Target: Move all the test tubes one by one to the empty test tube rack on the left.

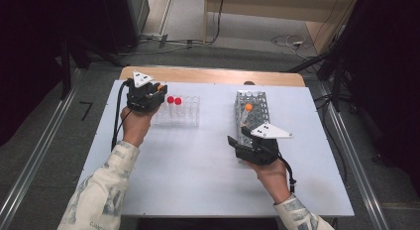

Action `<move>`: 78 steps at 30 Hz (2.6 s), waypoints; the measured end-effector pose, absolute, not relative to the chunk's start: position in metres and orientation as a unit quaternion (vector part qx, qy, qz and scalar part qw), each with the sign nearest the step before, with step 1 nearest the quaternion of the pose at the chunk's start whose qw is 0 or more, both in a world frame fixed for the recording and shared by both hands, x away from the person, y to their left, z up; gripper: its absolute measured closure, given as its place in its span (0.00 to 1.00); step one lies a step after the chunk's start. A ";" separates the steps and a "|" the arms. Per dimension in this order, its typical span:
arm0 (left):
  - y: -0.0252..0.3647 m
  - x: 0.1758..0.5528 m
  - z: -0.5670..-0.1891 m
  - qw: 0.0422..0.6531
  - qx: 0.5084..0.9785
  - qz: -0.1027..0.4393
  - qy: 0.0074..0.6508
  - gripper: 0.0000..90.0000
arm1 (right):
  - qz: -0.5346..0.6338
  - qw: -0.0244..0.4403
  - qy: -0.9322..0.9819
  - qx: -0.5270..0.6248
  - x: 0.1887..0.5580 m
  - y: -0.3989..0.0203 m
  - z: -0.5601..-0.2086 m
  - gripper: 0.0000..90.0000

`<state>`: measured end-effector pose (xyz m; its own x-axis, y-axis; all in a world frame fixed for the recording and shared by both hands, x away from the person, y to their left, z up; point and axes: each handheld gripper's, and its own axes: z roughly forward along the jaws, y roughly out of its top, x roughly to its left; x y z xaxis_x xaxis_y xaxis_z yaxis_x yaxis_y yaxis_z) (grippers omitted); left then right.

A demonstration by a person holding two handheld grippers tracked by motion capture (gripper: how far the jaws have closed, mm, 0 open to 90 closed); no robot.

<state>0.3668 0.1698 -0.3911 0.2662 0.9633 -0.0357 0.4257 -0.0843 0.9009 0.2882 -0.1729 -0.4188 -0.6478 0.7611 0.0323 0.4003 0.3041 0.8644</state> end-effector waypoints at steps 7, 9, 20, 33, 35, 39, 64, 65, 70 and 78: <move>0.170 0.365 -0.404 0.428 0.671 0.302 0.525 0.77 | 0.458 0.196 0.784 0.371 0.289 -0.172 -0.420 0.44; 0.170 0.365 -0.406 0.428 0.672 0.299 0.525 0.77 | 0.456 0.196 0.785 0.371 0.289 -0.172 -0.421 0.44; 0.172 0.360 -0.403 0.436 0.667 0.294 0.529 0.66 | 0.455 0.200 0.784 0.371 0.289 -0.173 -0.420 0.44; 0.169 0.321 -0.409 0.466 0.656 0.274 0.528 0.28 | 0.452 0.228 0.763 0.403 0.313 -0.191 -0.420 0.43; 0.167 0.315 -0.407 0.466 0.658 0.278 0.522 0.28 | 0.447 0.231 0.764 0.403 0.321 -0.194 -0.422 0.43; 0.164 0.309 -0.404 0.468 0.660 0.286 0.512 0.28 | 0.441 0.244 0.759 0.411 0.340 -0.200 -0.428 0.46; 0.158 0.307 -0.407 0.471 0.667 0.274 0.508 0.29 | 0.368 0.210 0.788 0.448 0.391 -0.186 -0.432 0.70; 0.158 0.307 -0.407 0.472 0.667 0.273 0.507 0.29 | 0.364 0.209 0.788 0.450 0.392 -0.185 -0.432 0.71; 0.157 0.307 -0.408 0.471 0.669 0.272 0.506 0.29 | 0.353 0.213 0.795 0.445 0.394 -0.182 -0.432 0.78; 0.158 0.306 -0.407 0.471 0.670 0.271 0.506 0.27 | 0.363 0.217 0.791 0.442 0.392 -0.183 -0.430 0.79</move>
